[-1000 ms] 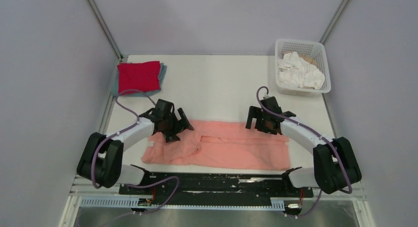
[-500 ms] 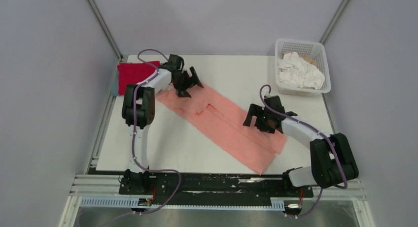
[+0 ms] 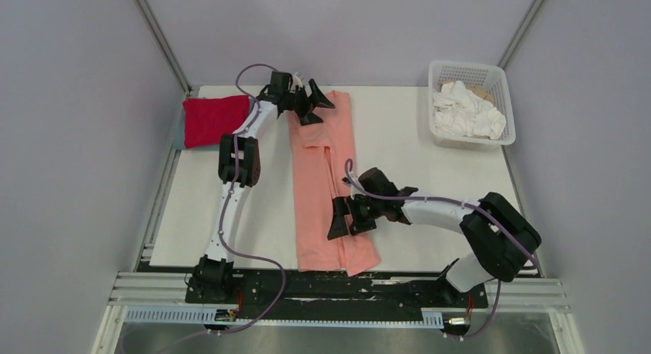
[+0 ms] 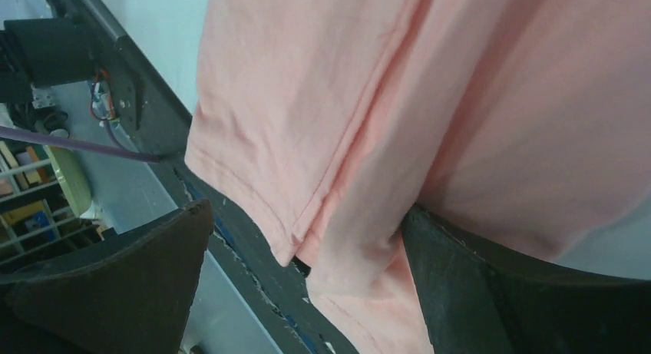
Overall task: Fold and stack the t-shirts
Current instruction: Rotate the tshirt 90 degrees
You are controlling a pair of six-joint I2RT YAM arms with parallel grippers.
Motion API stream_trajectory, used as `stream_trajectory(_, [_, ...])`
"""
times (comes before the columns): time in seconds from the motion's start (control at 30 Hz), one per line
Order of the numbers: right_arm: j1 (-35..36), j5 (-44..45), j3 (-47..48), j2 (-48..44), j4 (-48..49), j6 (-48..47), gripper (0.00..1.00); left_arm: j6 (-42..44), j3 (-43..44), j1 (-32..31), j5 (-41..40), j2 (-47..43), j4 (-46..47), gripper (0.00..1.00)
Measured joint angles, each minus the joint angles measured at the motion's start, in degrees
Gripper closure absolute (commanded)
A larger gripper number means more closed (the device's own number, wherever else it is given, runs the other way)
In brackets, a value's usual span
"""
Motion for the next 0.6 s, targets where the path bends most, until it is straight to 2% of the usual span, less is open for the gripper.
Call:
stream_trajectory(0.17, [6.75,-0.74,4.57,6.36,4.42,4.02,0.0,-7.85,2.78,0.02,4.37,4.26,9.84,0.0])
stream_trajectory(0.33, [11.02,1.99,6.69,8.9,7.37,9.16,0.0,-10.45,2.78,0.02,2.64,4.68,12.9,0.0])
stream_trajectory(0.47, [11.85,6.16,5.4,5.33,5.86,10.91,0.0,-10.05,2.78,0.02,0.28,4.55,12.39,0.0])
stream_trajectory(0.6, [12.22,7.61,2.03,-5.81,2.91,10.95,0.0,-7.28,1.99,-0.02,-7.98,1.95,8.02,0.0])
